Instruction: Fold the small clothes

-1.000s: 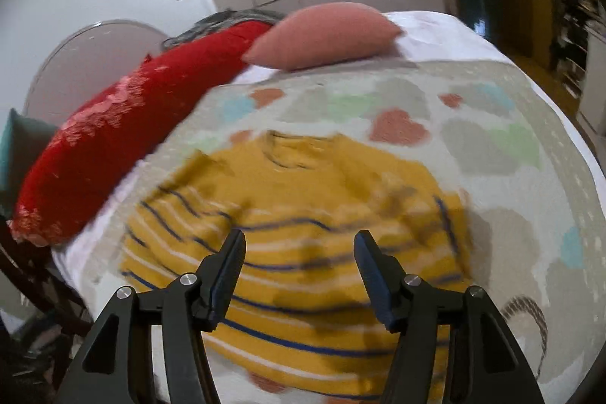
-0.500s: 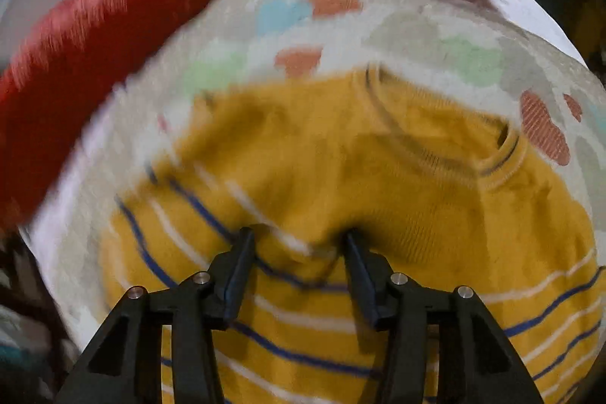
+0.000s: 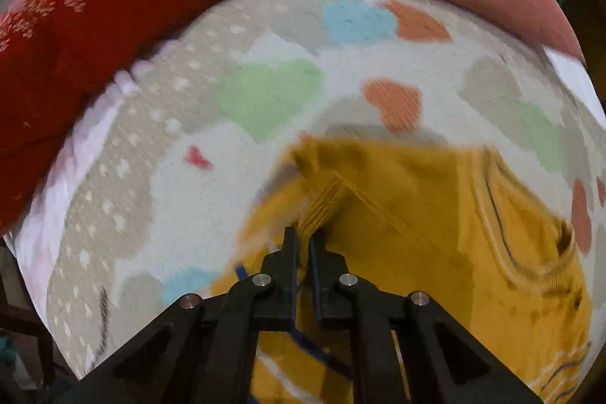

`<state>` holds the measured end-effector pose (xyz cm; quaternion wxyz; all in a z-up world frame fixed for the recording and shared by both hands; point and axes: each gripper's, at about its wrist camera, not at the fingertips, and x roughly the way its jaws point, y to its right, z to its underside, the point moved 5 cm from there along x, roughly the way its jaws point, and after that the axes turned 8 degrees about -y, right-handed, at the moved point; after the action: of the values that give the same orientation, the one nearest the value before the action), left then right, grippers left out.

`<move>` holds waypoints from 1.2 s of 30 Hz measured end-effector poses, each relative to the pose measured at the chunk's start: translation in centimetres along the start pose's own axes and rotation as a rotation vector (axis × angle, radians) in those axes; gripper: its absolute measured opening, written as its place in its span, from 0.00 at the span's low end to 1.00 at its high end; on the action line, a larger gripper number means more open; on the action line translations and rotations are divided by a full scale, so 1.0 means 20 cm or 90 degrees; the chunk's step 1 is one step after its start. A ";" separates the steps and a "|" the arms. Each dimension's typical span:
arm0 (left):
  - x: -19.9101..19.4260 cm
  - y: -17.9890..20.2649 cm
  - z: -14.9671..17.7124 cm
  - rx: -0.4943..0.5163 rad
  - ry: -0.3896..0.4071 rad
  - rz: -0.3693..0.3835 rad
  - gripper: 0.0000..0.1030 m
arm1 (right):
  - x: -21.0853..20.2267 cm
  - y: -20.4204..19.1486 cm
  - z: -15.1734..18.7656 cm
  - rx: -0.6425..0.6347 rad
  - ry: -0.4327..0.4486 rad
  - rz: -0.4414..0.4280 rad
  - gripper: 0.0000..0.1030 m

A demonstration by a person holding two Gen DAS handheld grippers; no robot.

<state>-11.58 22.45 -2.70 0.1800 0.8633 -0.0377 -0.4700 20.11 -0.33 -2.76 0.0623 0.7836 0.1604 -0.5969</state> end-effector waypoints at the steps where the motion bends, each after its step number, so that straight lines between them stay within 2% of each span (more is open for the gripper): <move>1: -0.01 -0.01 0.01 -0.004 -0.002 -0.004 0.80 | 0.00 -0.03 -0.03 -0.006 0.005 -0.006 0.07; 3: -0.02 -0.03 0.01 -0.011 -0.003 -0.010 0.80 | 0.00 -0.11 -0.08 -0.021 0.017 -0.050 0.05; 5: -0.04 -0.02 0.02 -0.009 0.000 -0.016 0.80 | -0.03 -0.21 -0.10 -0.040 0.026 -0.116 0.05; 7: -0.05 -0.01 0.03 -0.004 0.000 -0.016 0.80 | -0.11 -0.24 -0.08 -0.051 0.045 -0.119 0.09; 8: -0.04 0.01 0.03 -0.002 -0.002 -0.011 0.80 | -0.15 -0.25 -0.05 -0.052 0.053 -0.129 0.18; 9: -0.04 0.03 0.03 0.000 -0.004 -0.002 0.80 | -0.19 -0.25 -0.02 -0.052 0.060 -0.136 0.33; 11: -0.02 0.09 0.01 0.010 -0.006 0.023 0.80 | -0.32 -0.19 0.10 -0.051 0.077 -0.139 0.51; 13: 0.01 0.18 -0.02 0.027 -0.011 0.053 0.80 | -0.42 -0.10 0.24 -0.054 0.084 -0.140 0.52; 18: 0.16 0.44 -0.18 0.106 -0.018 0.087 0.80 | -0.62 0.33 0.64 0.001 0.106 -0.111 0.62; 20: 0.25 0.51 -0.24 0.122 -0.032 0.102 0.80 | -0.69 0.59 0.82 0.068 0.124 -0.112 0.65; 23: 0.45 0.62 -0.36 0.141 -0.072 0.125 0.80 | -0.76 0.95 1.09 0.177 0.151 -0.084 0.75; 25: 0.56 0.67 -0.41 0.159 -0.086 0.123 0.80 | -0.75 1.18 1.29 0.255 0.154 -0.067 0.77; 29: 0.68 0.75 -0.48 0.158 -0.115 0.161 0.80 | -0.68 1.37 1.50 0.326 0.154 -0.086 0.77; 30: 0.70 0.76 -0.49 0.151 -0.130 0.168 0.77 | -0.66 1.38 1.52 0.327 0.156 -0.096 0.78; 31: 0.71 0.77 -0.49 0.146 -0.146 0.180 0.53 | -0.63 1.37 1.53 0.325 0.158 -0.109 0.78; 32: 0.71 0.78 -0.48 0.140 -0.171 0.201 0.36 | -0.59 1.35 1.52 0.318 0.161 -0.135 0.78; 33: 0.71 0.78 -0.48 0.135 -0.185 0.186 0.13 | -0.56 1.33 1.51 0.312 0.162 -0.158 0.76; 34: 0.69 0.77 -0.49 0.139 -0.191 0.166 0.08 | -0.53 1.30 1.49 0.300 0.156 -0.196 0.71; 35: 0.65 0.76 -0.51 0.140 -0.191 0.165 0.08 | -0.49 1.25 1.46 0.278 0.136 -0.227 0.47; 36: 0.61 0.74 -0.52 0.139 -0.189 0.161 0.08 | -0.48 1.22 1.46 0.265 0.125 -0.224 0.27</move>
<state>5.28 8.65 -2.13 0.1351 0.7876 -0.2225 -0.5585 -0.90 -33.46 -3.96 -0.2204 0.7939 0.1730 -0.5397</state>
